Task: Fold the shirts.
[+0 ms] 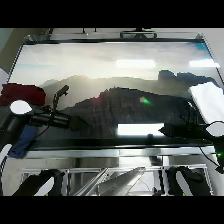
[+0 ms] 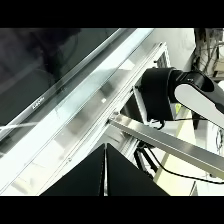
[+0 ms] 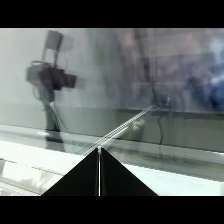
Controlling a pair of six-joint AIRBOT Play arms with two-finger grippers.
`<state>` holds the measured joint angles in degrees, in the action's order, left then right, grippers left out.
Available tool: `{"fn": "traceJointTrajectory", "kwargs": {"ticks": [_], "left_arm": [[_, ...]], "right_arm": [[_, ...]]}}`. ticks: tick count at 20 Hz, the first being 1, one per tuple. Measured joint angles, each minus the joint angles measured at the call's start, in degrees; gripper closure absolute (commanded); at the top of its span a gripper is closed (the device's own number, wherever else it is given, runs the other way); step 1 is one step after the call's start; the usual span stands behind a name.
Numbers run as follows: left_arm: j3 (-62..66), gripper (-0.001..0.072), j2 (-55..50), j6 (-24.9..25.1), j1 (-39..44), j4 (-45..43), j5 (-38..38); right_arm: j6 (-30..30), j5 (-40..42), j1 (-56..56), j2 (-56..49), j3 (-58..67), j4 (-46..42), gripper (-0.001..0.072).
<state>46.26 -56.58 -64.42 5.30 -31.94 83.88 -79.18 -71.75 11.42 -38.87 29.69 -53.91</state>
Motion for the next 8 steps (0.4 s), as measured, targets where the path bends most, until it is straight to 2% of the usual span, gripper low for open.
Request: {"fn": "traceJointTrajectory", "kwargs": {"ticks": [8], "left_arm": [[-6.05, 0.0698, 6.54, 0.04, 0.04, 0.07, -1.75]], "right_arm": [[0.37, 0.35, -0.72, 1.27, -1.38, 1.09, 0.0696]]}}
